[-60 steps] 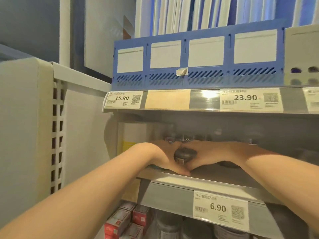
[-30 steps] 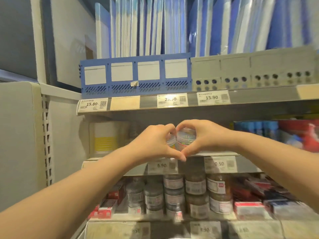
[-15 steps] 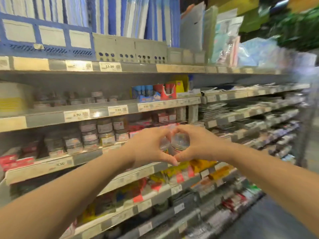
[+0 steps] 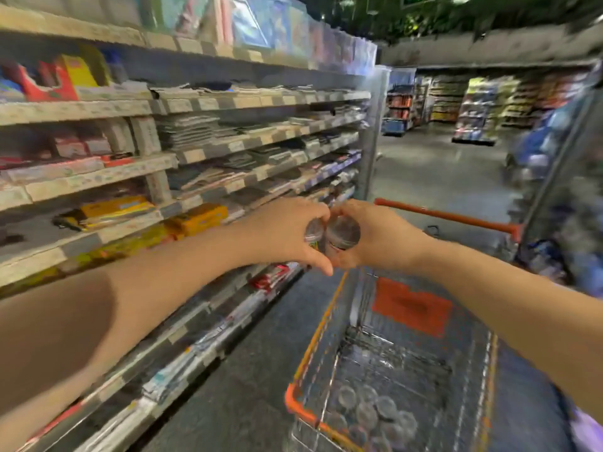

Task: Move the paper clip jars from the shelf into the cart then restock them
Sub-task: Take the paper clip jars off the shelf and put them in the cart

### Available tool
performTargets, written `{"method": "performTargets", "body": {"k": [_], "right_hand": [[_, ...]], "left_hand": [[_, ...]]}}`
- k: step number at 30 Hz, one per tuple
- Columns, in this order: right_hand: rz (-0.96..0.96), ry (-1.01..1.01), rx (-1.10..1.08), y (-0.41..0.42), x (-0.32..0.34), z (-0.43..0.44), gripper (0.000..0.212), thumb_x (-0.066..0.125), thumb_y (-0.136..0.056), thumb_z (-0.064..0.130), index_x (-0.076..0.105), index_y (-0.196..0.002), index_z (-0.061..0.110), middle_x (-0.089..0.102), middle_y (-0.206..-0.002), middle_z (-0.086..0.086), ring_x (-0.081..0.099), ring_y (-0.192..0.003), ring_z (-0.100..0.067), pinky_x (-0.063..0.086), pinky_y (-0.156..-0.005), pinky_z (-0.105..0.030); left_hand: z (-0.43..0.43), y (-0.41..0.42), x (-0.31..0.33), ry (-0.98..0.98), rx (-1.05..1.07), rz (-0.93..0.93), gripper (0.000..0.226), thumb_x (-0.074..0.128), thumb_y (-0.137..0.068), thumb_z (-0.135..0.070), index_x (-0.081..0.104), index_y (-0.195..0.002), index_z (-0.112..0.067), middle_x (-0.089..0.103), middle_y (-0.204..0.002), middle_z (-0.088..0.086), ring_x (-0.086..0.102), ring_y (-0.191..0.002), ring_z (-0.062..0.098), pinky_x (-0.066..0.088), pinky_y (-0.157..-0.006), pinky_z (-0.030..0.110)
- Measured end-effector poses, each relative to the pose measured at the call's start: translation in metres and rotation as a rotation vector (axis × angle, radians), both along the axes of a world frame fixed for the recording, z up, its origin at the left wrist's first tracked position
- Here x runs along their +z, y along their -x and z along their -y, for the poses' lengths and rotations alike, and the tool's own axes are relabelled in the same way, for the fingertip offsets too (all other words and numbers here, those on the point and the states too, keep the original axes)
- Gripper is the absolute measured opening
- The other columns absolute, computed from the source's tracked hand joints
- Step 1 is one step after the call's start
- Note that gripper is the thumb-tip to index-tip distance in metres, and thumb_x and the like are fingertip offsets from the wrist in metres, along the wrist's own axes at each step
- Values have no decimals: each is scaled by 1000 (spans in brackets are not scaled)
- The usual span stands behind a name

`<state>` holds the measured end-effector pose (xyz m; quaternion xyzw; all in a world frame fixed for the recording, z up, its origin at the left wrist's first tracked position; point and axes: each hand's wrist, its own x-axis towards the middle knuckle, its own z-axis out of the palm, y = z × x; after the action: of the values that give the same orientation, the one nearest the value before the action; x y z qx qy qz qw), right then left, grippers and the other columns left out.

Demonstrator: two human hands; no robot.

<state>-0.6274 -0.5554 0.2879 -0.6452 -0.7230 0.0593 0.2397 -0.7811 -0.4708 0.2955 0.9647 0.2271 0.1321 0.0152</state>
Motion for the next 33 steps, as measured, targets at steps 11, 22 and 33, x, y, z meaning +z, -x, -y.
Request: {"method": "performTargets", "body": {"k": [11,22,33], "right_hand": [[-199,198,-306,-172,-121,73,55,77,-73,40,52,-119,24,46,-97,21,44,-95,-1,35,-70,-11],[-398,470,-600,-267,-310,-28,70,77,-73,42,46,-131,19,48,-122,0,48,-113,-18,41,-90,-27],[-549,757,-971,-286,-480,-51,72,76,-73,44,42,-133,20,44,-127,-4,47,-110,-21,41,-86,-29]], "left_hand": [[26,-208,-122,386,-287,-103,36,76,-60,-55,46,-78,-49,45,-76,-12,45,-79,6,28,-60,17],[-95,-339,-318,432,-372,-387,60,69,-69,-55,56,-117,-22,43,-100,2,47,-100,23,43,-84,36],[-132,-350,-501,632,-37,-435,60,65,-74,-56,51,-118,-18,41,-110,2,45,-100,18,43,-88,30]]}}
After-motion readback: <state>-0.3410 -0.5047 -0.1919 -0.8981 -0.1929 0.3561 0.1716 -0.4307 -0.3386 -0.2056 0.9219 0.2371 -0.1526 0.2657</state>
